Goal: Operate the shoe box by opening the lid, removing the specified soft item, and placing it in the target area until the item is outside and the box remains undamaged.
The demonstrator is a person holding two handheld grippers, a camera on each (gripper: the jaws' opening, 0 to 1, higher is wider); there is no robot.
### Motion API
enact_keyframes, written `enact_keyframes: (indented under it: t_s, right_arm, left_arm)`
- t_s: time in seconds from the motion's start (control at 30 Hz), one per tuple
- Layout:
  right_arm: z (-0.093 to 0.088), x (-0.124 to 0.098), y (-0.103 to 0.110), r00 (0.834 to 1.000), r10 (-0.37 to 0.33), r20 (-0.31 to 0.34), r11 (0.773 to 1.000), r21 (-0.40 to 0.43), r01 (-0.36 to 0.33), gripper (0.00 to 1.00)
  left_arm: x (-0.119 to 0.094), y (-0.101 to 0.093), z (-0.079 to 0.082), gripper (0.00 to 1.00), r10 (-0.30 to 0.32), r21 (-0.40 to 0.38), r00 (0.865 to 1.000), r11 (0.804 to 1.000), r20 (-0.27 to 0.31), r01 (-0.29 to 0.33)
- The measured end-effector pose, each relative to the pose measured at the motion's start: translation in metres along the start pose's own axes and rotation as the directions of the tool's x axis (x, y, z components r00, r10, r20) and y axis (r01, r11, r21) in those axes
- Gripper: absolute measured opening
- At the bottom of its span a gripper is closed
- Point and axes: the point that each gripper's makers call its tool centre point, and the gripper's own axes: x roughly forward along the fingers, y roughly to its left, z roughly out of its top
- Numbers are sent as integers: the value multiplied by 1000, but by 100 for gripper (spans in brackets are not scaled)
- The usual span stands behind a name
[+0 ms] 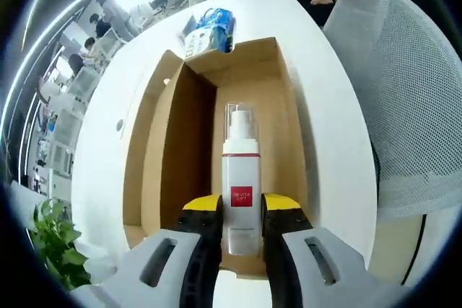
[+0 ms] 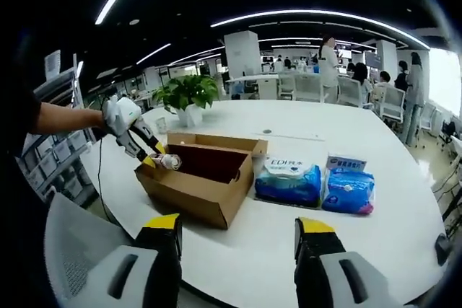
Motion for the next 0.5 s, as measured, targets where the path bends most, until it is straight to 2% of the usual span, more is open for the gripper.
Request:
enact_keyframes:
  t_s: [0.5]
  right_arm:
    - [15, 19, 31, 995, 101, 12, 995, -4, -101, 55]
  left_arm:
    - [-15, -2, 18, 19, 48, 26, 998, 998, 46, -49]
